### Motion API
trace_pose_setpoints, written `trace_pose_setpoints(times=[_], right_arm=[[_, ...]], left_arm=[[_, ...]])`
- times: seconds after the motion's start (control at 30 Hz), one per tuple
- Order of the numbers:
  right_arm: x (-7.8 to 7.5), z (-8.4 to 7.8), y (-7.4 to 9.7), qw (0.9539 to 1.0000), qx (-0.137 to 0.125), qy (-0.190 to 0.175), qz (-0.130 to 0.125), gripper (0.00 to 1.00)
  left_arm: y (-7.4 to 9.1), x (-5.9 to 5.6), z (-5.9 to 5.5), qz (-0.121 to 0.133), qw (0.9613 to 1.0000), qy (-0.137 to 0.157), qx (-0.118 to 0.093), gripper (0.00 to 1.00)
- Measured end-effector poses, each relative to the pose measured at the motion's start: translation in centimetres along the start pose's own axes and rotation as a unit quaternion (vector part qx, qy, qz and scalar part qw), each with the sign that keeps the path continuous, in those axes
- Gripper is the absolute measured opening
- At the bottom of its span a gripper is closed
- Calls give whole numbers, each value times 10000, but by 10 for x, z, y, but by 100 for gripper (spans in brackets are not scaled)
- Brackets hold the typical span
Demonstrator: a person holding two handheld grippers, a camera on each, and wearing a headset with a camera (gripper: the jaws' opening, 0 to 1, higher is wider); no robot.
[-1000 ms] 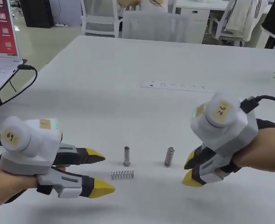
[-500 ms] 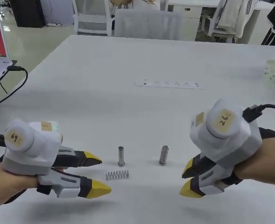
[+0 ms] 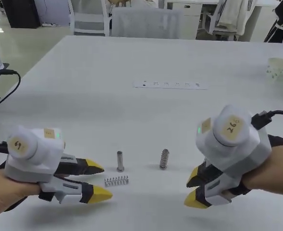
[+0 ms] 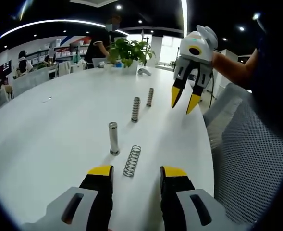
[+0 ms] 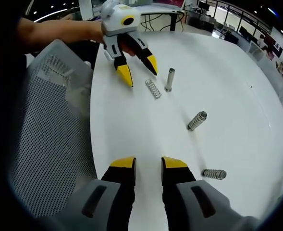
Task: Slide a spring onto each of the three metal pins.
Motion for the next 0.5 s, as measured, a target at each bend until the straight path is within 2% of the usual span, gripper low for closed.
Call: trace_pose_setpoints(times=[0.27, 0.5], right_arm=[[1, -2, 1, 10000, -37, -48, 1, 19], [2, -4, 2, 9997, -196, -172, 18, 21]], left_arm=[[-5, 2, -1, -31, 9999, -111, 79, 26], [-7, 3, -1, -31, 9998, -152, 98, 21]])
Point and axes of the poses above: the centre of the closed fingertips' face, and the gripper's own axes: y roughly backward along the fingers, x roughly to its left, z roughly out of its top, the point moved 10 cm from there along y, roughly backward along the fingers, and after that the axes turned 3 degrees about y, right-handed, at the moved point
